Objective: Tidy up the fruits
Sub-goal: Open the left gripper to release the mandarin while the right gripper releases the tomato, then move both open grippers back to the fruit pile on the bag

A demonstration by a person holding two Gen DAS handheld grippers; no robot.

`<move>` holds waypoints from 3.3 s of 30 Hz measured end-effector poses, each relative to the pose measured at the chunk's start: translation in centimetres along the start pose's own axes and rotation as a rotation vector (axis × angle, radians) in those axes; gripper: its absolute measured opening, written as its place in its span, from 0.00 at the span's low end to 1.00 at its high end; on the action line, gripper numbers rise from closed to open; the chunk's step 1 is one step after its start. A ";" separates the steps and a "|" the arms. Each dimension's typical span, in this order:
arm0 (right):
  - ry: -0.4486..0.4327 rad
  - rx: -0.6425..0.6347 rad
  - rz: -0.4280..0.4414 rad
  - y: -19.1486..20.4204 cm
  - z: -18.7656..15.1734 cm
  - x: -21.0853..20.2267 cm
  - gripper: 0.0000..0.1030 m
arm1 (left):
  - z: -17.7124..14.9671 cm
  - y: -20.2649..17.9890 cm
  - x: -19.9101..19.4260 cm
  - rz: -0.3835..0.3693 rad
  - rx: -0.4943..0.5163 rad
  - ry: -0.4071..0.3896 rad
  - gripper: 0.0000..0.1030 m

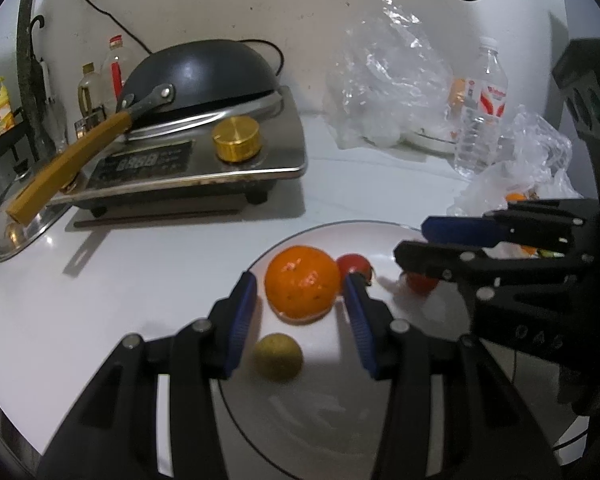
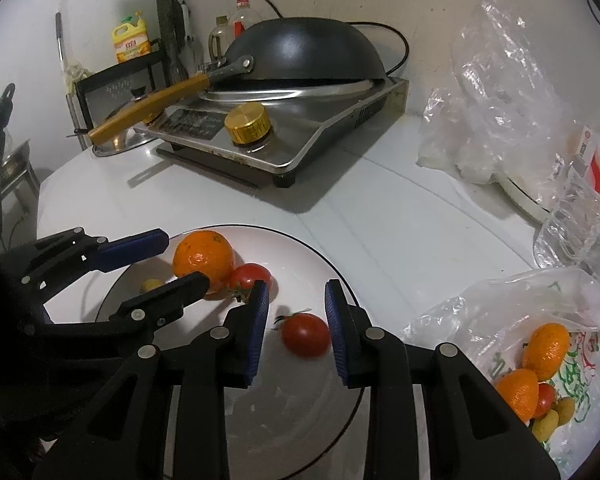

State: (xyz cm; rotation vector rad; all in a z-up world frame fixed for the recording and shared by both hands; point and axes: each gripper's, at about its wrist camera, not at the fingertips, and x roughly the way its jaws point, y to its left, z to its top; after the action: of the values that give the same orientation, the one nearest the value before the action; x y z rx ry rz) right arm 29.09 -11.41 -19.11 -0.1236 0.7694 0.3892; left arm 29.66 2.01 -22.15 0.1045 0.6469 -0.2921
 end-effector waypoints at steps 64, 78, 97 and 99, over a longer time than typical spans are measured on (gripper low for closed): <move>-0.280 0.066 -0.120 -7.2 -6.1 -19.7 0.37 | 1.9 -14.2 -12.6 -0.062 0.076 -0.227 0.46; -0.294 0.109 -0.166 -11.3 -8.2 -21.8 0.37 | 2.3 -18.8 -11.7 -0.096 0.126 -0.212 0.46; -0.245 0.150 -0.192 -15.6 -9.7 -19.8 0.37 | 2.4 -21.5 -7.7 -0.095 0.169 -0.142 0.46; -0.233 0.158 -0.191 -16.1 -9.8 -19.2 0.37 | 2.4 -21.6 -6.9 -0.096 0.171 -0.130 0.46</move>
State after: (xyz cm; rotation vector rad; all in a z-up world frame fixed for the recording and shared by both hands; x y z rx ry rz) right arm 16.39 -34.38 -13.27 -0.0024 0.5499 0.1569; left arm 19.28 -17.39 -16.15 0.2172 0.4982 -0.4437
